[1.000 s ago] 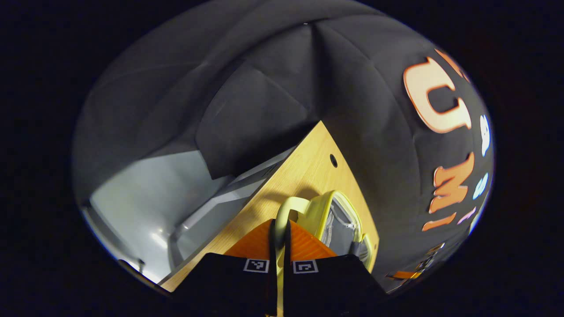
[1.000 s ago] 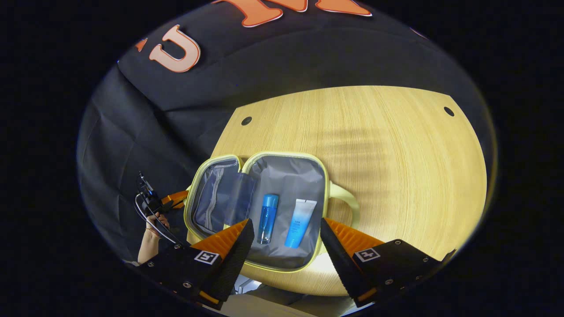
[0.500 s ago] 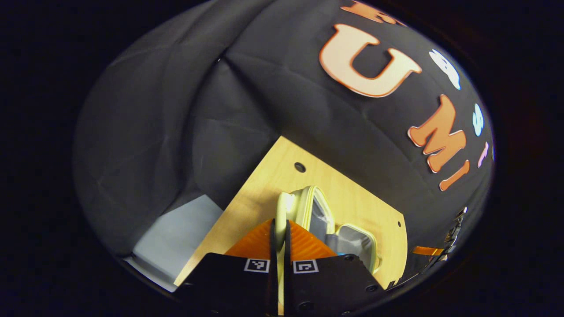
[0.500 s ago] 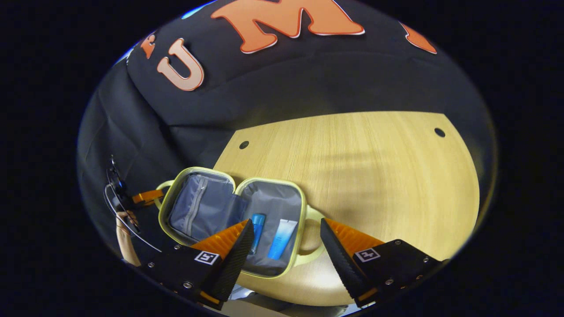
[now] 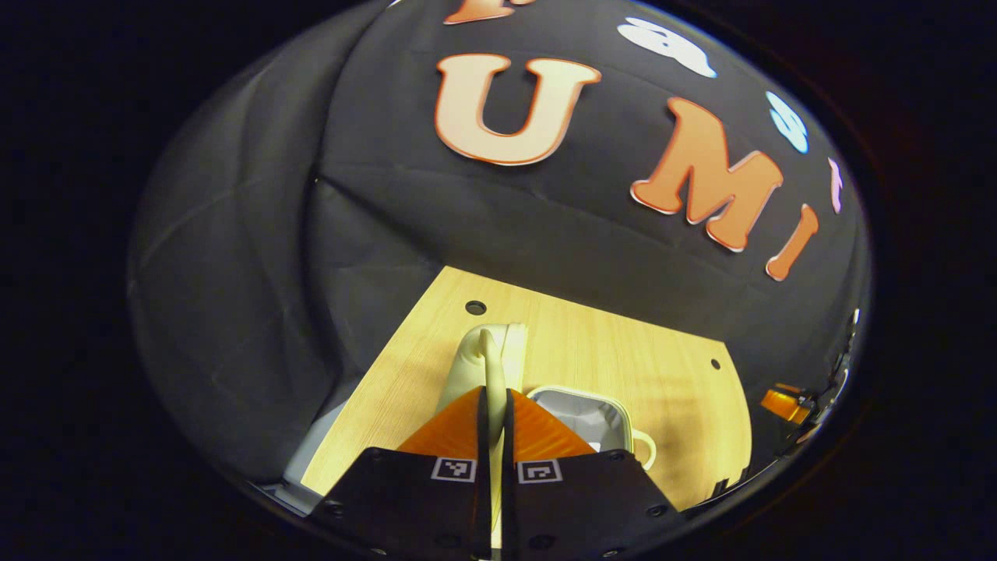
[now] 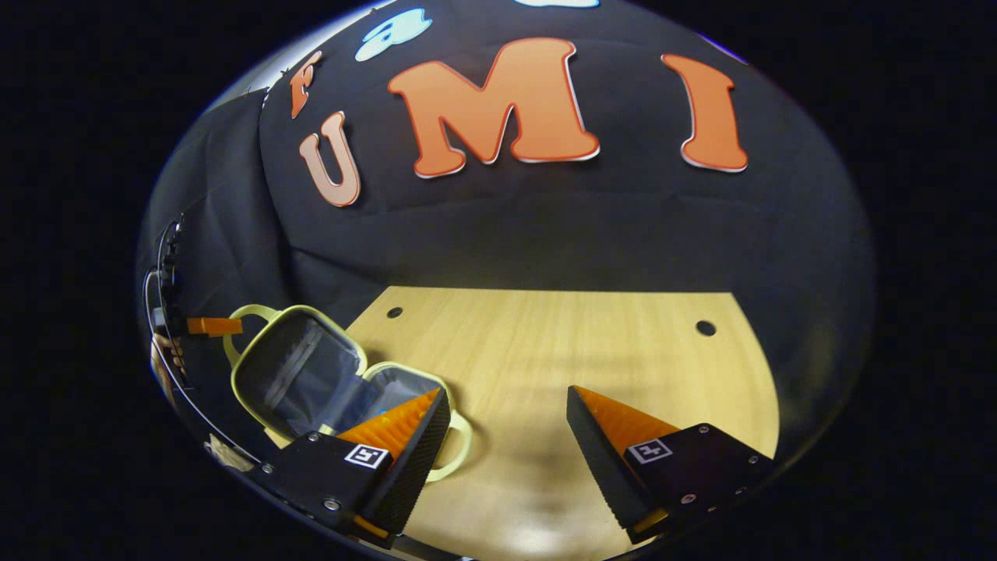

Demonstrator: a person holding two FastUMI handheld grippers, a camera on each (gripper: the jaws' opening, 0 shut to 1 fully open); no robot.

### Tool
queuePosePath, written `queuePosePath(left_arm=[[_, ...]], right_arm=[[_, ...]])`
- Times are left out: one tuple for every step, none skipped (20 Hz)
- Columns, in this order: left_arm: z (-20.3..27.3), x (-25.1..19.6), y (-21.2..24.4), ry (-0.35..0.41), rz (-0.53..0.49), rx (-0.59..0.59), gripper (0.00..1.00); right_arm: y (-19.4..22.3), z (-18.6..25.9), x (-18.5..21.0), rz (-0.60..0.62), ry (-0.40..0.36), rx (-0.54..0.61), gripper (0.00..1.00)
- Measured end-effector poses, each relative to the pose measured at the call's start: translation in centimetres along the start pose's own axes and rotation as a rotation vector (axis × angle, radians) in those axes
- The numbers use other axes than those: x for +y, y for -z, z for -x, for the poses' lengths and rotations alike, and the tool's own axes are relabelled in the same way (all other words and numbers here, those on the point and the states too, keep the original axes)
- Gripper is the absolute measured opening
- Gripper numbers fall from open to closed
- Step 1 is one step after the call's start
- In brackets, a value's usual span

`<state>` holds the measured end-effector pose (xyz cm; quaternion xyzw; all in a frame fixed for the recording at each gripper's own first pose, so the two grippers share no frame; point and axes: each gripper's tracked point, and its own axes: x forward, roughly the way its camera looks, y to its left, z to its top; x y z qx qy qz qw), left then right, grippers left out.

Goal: First open the suitcase, pack the skin care products into it, and then close the suitcase.

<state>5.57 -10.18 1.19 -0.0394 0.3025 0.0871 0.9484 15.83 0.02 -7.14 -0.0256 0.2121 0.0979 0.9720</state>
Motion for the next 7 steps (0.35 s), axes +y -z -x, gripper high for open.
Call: queuePosePath(left_arm=[[-0.1,-1.7,0.2,-0.016,-0.032,0.000,0.05],[-0.3,-3.3,0.1,-0.033,-0.058,-0.010,0.05],[-0.4,-5.0,0.4,-0.035,-0.086,-0.004,0.05],[-0.4,-6.8,0.7,-0.031,-0.108,0.002,0.05],[-0.9,-8.6,1.0,-0.025,-0.132,0.008,0.05],[-1.3,-10.5,1.3,-0.015,-0.154,0.013,0.05],[-1.6,-12.4,1.8,0.000,-0.172,0.021,0.05]], right_arm=[[-0.3,0.6,-1.3,0.002,0.015,-0.018,0.96],[-0.5,1.5,-2.4,-0.002,0.026,-0.029,0.96],[-0.9,2.2,-3.6,-0.009,0.037,-0.045,0.96],[-1.2,2.7,-4.9,-0.011,0.051,-0.059,0.96],[-1.3,3.3,-6.1,-0.002,0.071,-0.072,0.96],[-1.3,3.7,-7.5,0.014,0.098,-0.087,0.96],[-1.4,4.2,-8.6,0.030,0.119,-0.100,0.96]])
